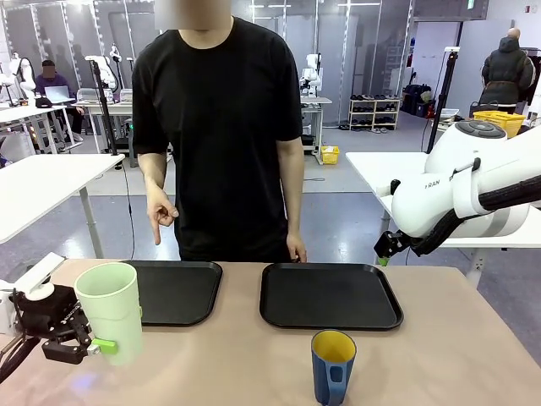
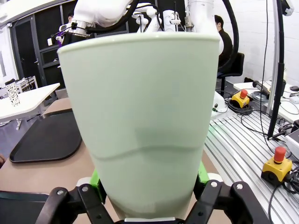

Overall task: Sort and store the cups by type.
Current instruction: Place the picked Reusable plastic cup into the Flat Tray indicated by the person.

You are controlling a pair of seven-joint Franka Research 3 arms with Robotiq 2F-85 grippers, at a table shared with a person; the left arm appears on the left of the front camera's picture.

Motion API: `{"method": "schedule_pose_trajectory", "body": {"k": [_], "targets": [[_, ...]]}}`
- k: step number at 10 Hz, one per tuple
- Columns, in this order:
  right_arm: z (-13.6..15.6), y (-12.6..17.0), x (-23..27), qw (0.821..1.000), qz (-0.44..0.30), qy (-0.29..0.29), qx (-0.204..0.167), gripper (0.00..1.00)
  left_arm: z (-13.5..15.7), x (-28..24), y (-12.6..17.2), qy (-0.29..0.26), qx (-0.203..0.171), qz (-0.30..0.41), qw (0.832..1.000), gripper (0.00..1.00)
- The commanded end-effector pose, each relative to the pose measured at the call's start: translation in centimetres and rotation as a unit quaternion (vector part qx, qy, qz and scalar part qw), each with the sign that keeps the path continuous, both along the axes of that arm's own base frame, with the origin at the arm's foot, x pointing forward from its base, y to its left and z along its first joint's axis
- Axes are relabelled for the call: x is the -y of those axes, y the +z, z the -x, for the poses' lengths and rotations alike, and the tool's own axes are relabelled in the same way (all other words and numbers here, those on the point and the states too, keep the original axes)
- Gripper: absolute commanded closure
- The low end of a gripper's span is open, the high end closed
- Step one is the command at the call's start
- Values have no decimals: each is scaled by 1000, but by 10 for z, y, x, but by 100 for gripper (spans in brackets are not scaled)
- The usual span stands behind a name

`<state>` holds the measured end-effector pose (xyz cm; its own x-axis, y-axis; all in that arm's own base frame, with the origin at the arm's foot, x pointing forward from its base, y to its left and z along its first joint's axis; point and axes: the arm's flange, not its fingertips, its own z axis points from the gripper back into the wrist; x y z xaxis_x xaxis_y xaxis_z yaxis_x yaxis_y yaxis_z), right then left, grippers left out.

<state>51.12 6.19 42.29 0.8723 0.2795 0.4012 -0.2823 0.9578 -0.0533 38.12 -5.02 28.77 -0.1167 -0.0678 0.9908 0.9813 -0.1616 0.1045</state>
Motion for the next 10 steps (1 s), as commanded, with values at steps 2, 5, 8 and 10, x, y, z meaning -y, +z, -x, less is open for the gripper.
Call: {"method": "schedule_pose_trajectory", "body": {"k": [2, 5, 8, 10], "targets": [[-1, 1, 3, 1000, 1, 6, 2, 0, -2, 1, -1, 3, 2, 0, 1000, 67], [-1, 1, 3, 1000, 1, 6, 2, 0, 0, 0, 0, 0, 0, 0, 1000, 18], [-1, 1, 3, 1000, 1, 6, 2, 0, -51, -21, 22, 22, 29, -24, 999, 18], [-1, 1, 3, 1000, 1, 6, 2, 0, -95, -34, 36, 29, 25, -39, 998, 18]]}}
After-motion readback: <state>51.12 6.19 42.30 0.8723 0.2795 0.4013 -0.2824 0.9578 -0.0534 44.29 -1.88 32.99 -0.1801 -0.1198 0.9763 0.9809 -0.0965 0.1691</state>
